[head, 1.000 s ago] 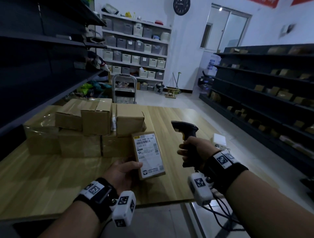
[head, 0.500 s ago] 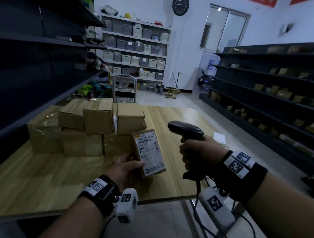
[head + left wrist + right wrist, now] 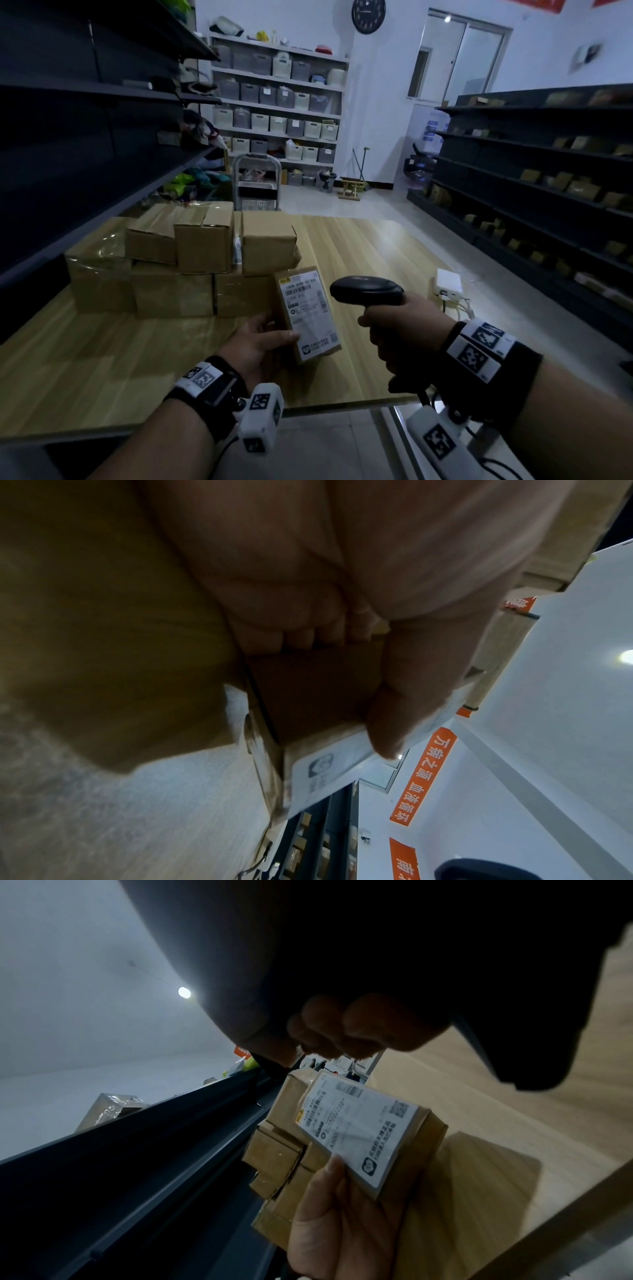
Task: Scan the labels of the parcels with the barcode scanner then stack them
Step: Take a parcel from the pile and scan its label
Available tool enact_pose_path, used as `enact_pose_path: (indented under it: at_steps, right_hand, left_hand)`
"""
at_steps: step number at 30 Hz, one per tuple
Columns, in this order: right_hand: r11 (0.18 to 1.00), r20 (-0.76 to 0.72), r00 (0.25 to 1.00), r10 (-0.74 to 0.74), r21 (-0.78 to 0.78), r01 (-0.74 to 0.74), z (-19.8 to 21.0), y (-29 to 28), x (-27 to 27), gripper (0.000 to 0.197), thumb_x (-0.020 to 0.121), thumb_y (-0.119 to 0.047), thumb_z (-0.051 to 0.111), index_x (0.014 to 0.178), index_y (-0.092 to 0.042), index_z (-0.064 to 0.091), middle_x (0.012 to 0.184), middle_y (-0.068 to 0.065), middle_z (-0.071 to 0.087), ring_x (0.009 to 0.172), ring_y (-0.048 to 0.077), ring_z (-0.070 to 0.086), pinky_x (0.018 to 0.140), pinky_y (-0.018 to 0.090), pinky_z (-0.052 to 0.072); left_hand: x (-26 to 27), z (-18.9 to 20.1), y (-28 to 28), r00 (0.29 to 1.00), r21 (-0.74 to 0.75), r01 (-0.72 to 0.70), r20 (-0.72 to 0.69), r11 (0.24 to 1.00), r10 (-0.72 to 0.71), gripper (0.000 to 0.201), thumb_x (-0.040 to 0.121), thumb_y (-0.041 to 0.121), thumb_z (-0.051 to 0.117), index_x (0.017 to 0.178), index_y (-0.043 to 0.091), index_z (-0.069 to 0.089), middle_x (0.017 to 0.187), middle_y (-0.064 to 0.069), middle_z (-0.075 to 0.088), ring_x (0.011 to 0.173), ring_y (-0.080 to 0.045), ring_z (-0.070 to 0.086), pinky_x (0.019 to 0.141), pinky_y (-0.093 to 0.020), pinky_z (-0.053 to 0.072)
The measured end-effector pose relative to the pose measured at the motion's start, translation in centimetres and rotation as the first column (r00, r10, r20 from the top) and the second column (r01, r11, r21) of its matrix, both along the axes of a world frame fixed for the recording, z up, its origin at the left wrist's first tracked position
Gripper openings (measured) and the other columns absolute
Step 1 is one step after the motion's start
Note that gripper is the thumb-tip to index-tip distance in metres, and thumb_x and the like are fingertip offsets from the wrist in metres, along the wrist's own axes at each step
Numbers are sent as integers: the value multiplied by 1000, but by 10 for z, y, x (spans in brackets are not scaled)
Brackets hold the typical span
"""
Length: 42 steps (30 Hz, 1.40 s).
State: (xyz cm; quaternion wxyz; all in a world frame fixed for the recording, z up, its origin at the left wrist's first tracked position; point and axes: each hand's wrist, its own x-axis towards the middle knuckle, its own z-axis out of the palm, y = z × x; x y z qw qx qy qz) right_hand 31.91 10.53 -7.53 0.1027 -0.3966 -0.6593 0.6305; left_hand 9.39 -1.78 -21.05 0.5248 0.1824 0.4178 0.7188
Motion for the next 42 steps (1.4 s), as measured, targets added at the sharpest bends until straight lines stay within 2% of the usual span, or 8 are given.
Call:
enact_pose_path:
  at_steps: [4,7,11,18,29,35,37,42]
  right_hand:
    - [1000,34,999,-9,25,9,-6,-4,-2,7,88,-9,65,94,-8,61,60,7,46,46,20,39,53,29,33]
    - [1000,41,999,-13,18,12,-8,-7,-4,7,88,-9,64,94,-10,61,59,6,46,45,20,39,52,27,33]
    - [1000,57,998,6,8,-7,-6,-7,-5,8,88,-10,65,95,-10,62,58,5,48,45,20,41,52,27,35]
    - [1000,53,999,1,9,-1,-5,-8,-4,8,89,-9,65,97,-10,63,59,6,49,47,20,42,53,28,36]
    - [999,57,998,-6,-36,8,-3,-5,-5,16,90,-7,62,84,-17,52,57,5,36,48,17,30,56,30,31]
    - [996,-58,998,4,-87,-9,-8,4,-2,14,92,-6,63,86,-16,54,60,5,38,49,19,32,53,30,30]
    - [988,-133,991,-9,-151,-11,-12,9,-2,10,93,-7,64,95,-13,57,61,7,39,49,20,35,51,29,33]
    - [936,-314,938,-147,-352,29,-28,41,-6,25,87,-18,64,109,-8,65,63,4,44,46,18,42,48,26,40]
  left_hand:
    - [1,1,-2,999,-18,-12,-48,1000,11,82,74,2,90,148,2,57,133,-30,73,118,-49,74,85,-55,66]
    - [1,2,-2,999,-11,-11,-50,1000,10,74,79,0,85,147,1,57,133,-30,73,116,-48,75,77,-49,68]
    - [1,0,0,994,-39,-64,-90,997,60,93,72,5,94,154,3,50,136,-30,71,118,-48,74,83,-51,66]
    - [2,0,0,998,4,-33,-57,999,33,71,77,-1,87,142,0,60,124,-27,77,107,-45,79,74,-48,68]
    - [-1,-3,4,1000,30,-17,19,999,16,62,83,-9,80,142,-3,62,135,-34,71,120,-52,73,88,-60,67]
    - [4,-2,4,999,38,-31,22,999,30,92,57,-4,99,142,-5,62,137,-36,68,122,-53,71,89,-61,66]
    - [4,-1,5,999,49,-31,30,998,30,85,63,-7,93,142,-7,62,137,-35,69,122,-52,71,89,-61,66]
    - [4,-4,6,998,44,-66,-5,997,66,114,41,5,110,143,-5,61,138,-33,69,127,-51,69,110,-68,52]
